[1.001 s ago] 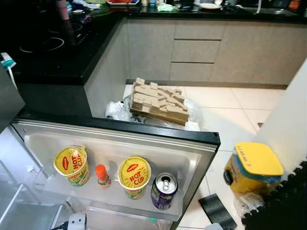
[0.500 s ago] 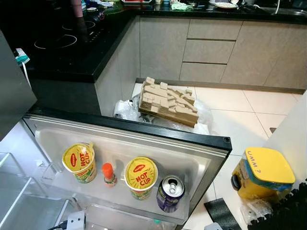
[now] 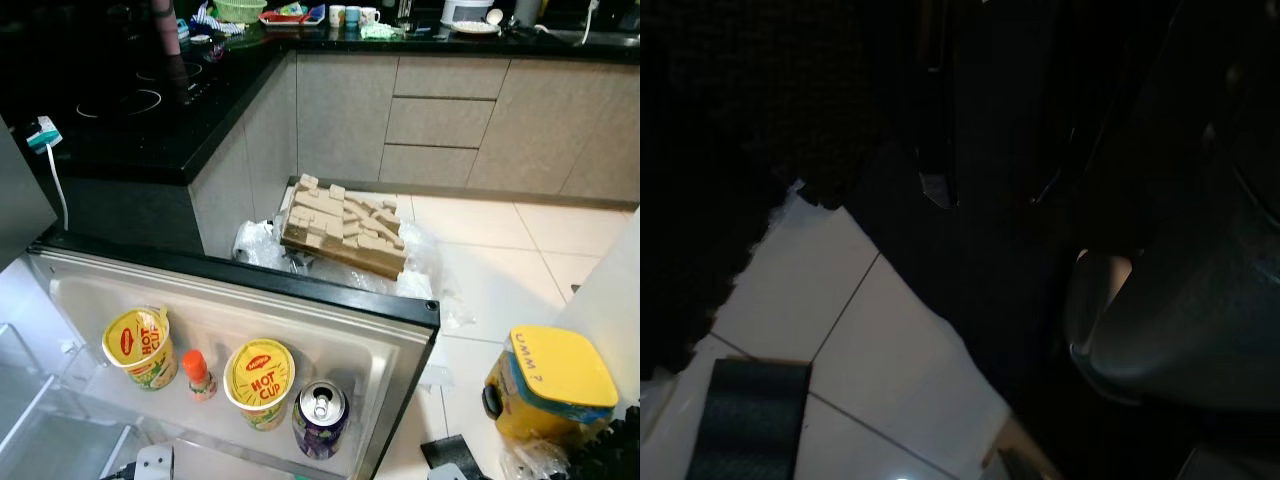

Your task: Restocking fridge

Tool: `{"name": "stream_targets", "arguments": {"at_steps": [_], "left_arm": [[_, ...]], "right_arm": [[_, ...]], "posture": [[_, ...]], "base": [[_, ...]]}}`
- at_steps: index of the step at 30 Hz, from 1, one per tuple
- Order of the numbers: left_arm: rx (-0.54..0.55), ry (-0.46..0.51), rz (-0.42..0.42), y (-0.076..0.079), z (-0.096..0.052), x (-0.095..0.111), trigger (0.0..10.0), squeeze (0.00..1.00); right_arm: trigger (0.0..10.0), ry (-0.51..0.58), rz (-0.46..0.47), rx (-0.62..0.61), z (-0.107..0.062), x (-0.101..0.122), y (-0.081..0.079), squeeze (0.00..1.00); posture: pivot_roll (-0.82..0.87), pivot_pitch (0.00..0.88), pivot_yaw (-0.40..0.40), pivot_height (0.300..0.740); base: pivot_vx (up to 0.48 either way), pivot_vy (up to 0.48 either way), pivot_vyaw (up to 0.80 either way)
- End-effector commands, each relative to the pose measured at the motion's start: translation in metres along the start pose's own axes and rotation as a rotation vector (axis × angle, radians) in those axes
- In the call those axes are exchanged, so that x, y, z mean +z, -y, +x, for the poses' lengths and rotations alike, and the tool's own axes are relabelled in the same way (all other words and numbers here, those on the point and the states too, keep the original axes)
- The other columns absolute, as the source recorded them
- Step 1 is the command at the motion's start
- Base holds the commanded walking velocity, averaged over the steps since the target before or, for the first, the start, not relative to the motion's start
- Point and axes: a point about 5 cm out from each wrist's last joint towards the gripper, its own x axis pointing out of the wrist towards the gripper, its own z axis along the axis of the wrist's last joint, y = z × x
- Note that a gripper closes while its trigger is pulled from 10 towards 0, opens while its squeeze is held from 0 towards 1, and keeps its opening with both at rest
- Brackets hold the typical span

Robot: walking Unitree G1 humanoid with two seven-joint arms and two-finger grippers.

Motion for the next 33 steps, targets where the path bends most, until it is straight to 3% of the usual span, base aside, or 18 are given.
{"name": "stream_targets", "arguments": {"at_steps": [1, 7, 11, 15, 17, 20, 27, 28, 33], "left_arm": [[0.007, -0.043, -0.017, -0.002, -0.002, -0.011, 10.0, 0.0], [0.036, -0.045, -0.01, -0.006, -0.003, -0.012, 10.0, 0.0], [0.081, -0.019, -0.048, -0.014, -0.004, -0.008, 10.0, 0.0], [0.125, 0.05, -0.09, -0.023, -0.004, 0.006, 10.0, 0.0], [0.157, 0.152, -0.159, -0.035, -0.005, 0.026, 10.0, 0.0], [0.178, 0.225, -0.191, -0.044, -0.007, 0.042, 10.0, 0.0], [0.192, 0.327, -0.203, -0.059, -0.012, 0.066, 10.0, 0.0], [0.196, 0.358, -0.186, -0.065, -0.015, 0.074, 10.0, 0.0], [0.196, 0.379, -0.185, -0.07, -0.017, 0.079, 10.0, 0.0]], "right_arm": [[10.0, -0.002, 0.001, 0.015, 0.001, 0.0, -0.004, 0.0], [10.0, -0.003, 0.004, 0.024, 0.001, 0.0, -0.005, 0.0], [10.0, 0.001, 0.008, 0.031, 0.001, 0.0, -0.006, 0.0], [10.0, 0.015, 0.021, 0.039, 0.001, 0.002, -0.007, 0.0], [10.0, 0.026, 0.03, 0.045, 0.001, 0.002, -0.007, 0.0], [10.0, 0.036, 0.039, 0.054, 0.001, 0.003, -0.008, 0.0], [10.0, 0.097, 0.094, 0.091, 0.001, 0.009, -0.008, 0.0], [10.0, 0.144, 0.123, 0.085, -0.001, 0.015, -0.001, 0.0], [10.0, 0.149, 0.122, 0.068, -0.003, 0.015, 0.007, 0.0]], "posture": [[-0.05, 0.0, 0.003, 0.74], [-0.05, 0.0, 0.003, 0.74], [-0.05, 0.0, 0.003, 0.74], [-0.05, 0.0, 0.003, 0.74], [-0.06, 0.0, 0.0, 0.74], [-0.06, 0.0, 0.0, 0.74], [-0.06, 0.0, 0.0, 0.74], [-0.06, 0.0, 0.0, 0.74], [-0.06, 0.0, 0.0, 0.74]], "base": [[0.0, 0.0, 0.0], [0.0, 0.0, 0.0], [0.0, 0.0, 0.0], [0.0, 0.0, 0.0], [0.0, 0.0, 0.0], [0.0, 0.0, 0.0], [0.0, 0.0, 0.0], [0.0, 0.0, 0.0], [0.0, 0.0, 0.0]]}}
